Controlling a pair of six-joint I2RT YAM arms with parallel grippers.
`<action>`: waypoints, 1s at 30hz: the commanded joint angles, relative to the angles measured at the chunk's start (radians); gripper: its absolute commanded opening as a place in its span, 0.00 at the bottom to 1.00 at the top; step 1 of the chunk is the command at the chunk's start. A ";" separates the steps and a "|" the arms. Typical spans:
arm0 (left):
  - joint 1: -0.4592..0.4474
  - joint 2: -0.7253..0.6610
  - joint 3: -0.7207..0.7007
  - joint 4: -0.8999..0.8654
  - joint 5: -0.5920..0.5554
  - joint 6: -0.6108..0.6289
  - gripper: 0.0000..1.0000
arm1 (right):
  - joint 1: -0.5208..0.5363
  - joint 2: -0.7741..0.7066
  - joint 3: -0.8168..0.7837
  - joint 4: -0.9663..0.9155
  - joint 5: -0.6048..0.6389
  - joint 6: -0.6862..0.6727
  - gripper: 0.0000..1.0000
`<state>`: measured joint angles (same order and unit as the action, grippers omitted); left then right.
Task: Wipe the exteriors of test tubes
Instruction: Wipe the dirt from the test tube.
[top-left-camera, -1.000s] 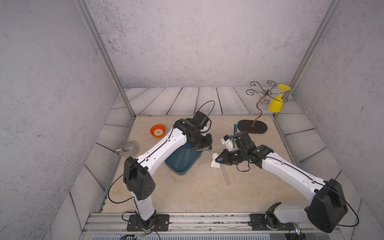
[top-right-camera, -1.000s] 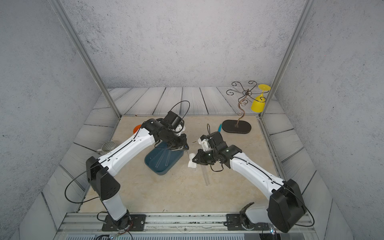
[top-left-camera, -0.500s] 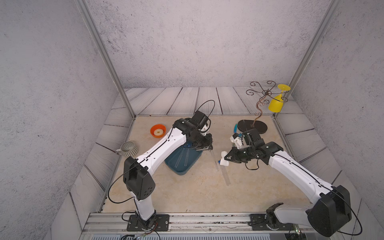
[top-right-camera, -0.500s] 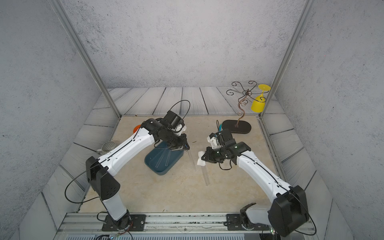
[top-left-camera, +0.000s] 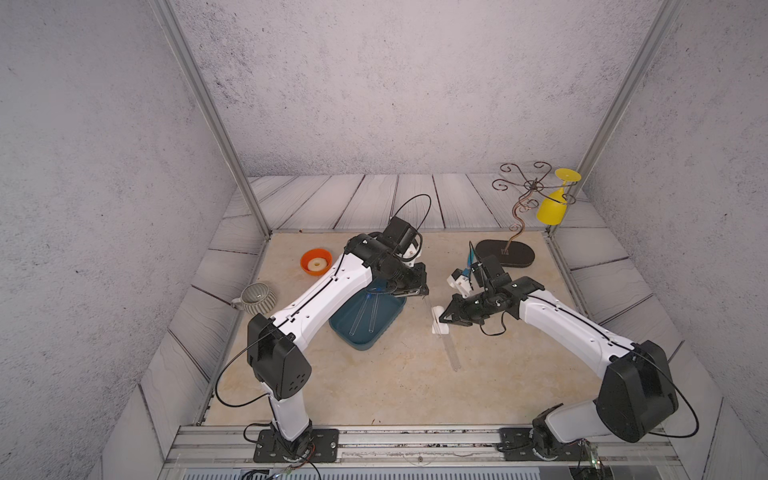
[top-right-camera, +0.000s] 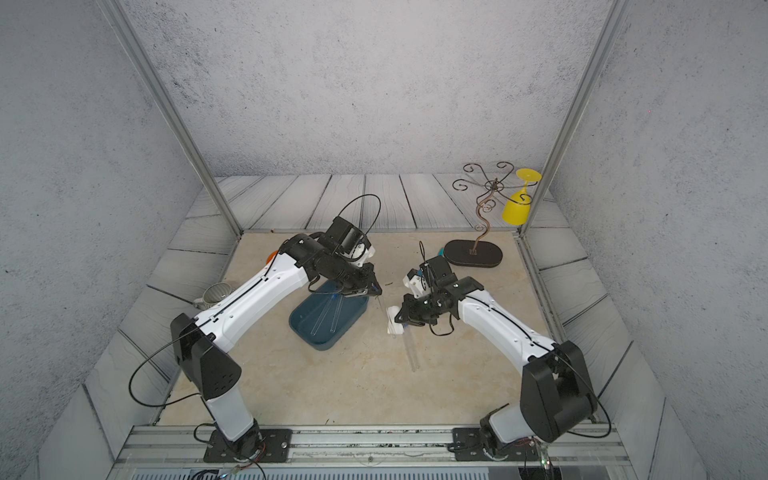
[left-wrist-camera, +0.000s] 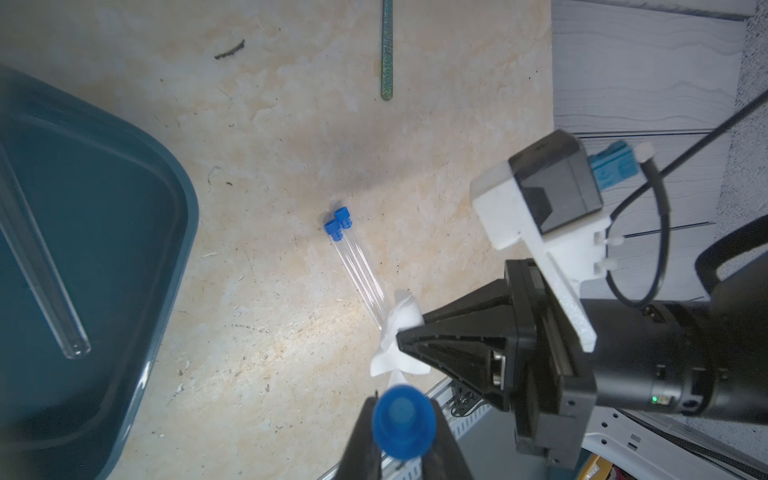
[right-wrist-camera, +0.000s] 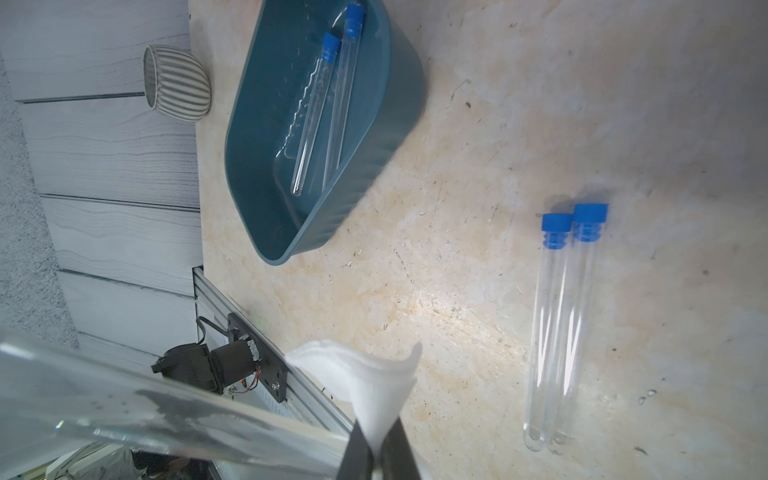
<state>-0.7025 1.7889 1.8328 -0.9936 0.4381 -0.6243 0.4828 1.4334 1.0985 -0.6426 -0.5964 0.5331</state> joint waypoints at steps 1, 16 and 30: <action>0.004 0.044 0.026 -0.012 -0.023 0.029 0.16 | 0.003 -0.085 -0.017 -0.016 -0.036 0.018 0.07; 0.001 0.097 0.099 -0.023 0.003 0.026 0.16 | 0.027 -0.108 -0.043 -0.012 -0.057 0.030 0.07; -0.005 0.069 0.089 -0.077 -0.024 0.080 0.16 | -0.001 0.032 0.118 -0.132 0.001 -0.115 0.07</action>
<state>-0.7033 1.8732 1.9236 -1.0393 0.4309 -0.5739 0.4923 1.4513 1.1885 -0.7296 -0.6151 0.4618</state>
